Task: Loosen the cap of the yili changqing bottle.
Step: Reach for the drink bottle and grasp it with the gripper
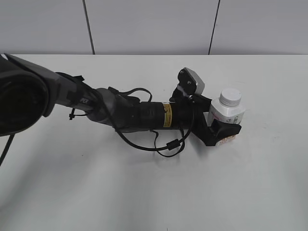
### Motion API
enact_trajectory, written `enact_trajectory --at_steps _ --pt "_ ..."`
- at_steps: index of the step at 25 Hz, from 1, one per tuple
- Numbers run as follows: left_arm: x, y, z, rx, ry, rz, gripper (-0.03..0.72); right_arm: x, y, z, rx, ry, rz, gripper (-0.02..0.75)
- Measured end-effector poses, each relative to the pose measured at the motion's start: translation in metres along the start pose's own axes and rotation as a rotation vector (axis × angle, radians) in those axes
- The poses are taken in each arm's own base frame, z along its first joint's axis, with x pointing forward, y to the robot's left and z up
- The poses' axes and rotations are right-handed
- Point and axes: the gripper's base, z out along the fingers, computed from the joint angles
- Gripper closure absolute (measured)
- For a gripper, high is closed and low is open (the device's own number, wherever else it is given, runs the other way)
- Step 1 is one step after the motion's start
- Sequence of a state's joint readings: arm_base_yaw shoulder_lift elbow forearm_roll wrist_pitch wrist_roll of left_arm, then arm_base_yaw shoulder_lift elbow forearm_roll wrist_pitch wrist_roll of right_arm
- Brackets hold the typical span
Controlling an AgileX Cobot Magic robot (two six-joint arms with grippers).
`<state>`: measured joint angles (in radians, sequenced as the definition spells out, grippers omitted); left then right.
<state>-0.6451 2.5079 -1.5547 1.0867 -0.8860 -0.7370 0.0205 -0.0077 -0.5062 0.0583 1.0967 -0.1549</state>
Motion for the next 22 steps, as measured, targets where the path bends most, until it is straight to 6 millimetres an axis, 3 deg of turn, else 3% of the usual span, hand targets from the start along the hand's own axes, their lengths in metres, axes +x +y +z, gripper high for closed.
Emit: enact_trajectory --at_steps 7,14,22 --pt "0.0061 0.0019 0.0045 -0.01 0.001 -0.013 0.118 0.0 0.0 0.0 0.0 0.0 -0.001 0.24" --pt "0.005 0.0009 0.0049 -0.002 -0.007 -0.011 0.239 0.0 0.0 0.0 0.0 0.0 -0.001 0.24" --pt "0.0055 0.0017 0.0002 0.034 -0.007 0.018 0.24 0.0 0.0 0.0 0.0 0.0 -0.001 0.24"
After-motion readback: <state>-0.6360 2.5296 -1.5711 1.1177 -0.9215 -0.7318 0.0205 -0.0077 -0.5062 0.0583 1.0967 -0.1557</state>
